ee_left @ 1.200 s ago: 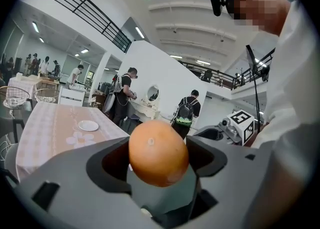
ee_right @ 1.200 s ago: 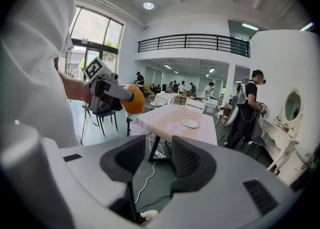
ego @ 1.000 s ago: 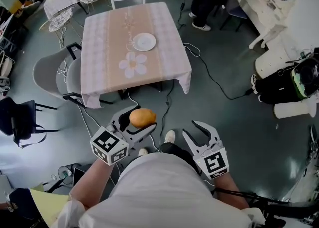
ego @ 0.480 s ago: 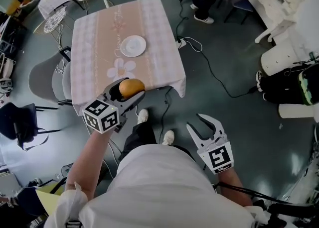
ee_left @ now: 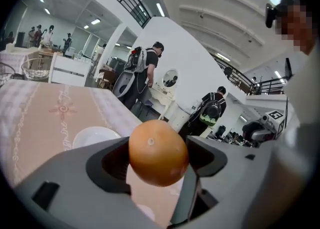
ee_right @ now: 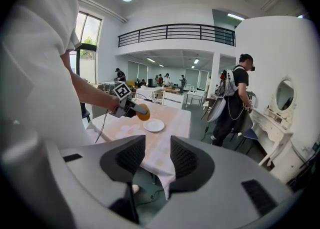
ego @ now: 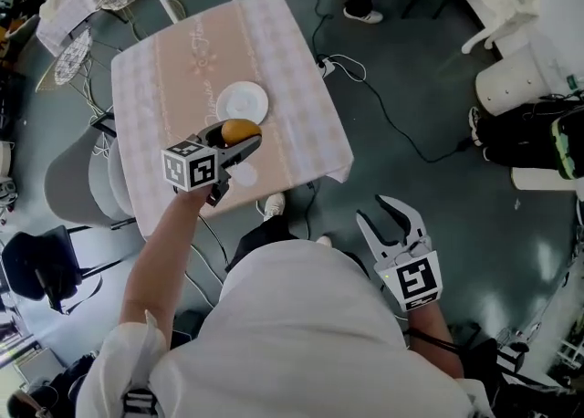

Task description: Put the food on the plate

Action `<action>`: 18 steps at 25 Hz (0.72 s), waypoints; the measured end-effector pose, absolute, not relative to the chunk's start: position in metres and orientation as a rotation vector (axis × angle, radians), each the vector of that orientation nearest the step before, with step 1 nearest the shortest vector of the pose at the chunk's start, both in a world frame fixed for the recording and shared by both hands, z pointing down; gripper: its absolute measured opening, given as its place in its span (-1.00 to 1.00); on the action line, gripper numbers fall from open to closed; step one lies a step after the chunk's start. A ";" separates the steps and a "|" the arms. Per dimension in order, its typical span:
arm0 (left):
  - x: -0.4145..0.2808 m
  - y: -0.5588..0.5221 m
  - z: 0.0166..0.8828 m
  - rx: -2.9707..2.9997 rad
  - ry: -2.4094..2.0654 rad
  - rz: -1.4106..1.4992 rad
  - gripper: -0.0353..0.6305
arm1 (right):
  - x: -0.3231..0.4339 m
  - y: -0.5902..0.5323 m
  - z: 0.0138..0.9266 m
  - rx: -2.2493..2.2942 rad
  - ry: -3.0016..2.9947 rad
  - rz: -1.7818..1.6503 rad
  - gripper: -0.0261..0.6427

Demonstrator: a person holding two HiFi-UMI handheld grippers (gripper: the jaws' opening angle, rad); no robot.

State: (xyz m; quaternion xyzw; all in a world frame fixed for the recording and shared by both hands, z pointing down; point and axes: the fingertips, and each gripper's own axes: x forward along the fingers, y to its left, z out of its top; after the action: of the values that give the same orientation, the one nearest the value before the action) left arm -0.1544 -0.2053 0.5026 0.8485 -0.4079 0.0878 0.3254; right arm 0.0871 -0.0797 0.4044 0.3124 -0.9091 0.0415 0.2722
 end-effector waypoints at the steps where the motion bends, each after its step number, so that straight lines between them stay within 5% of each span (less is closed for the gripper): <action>1: -0.161 -0.216 0.514 2.207 -1.047 0.245 0.17 | 0.081 -0.086 0.404 0.852 -2.437 0.118 -0.43; 18: -0.197 -0.294 0.613 2.168 -0.714 0.427 0.17 | 0.026 -0.136 0.420 1.012 -2.284 0.254 -0.43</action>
State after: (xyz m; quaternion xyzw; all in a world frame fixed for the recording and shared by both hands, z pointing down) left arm -0.1968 -0.2945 0.6130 0.8562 -0.2819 0.1689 0.3986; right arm 0.0259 -0.1358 0.4202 0.3832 -0.8648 0.0962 0.3099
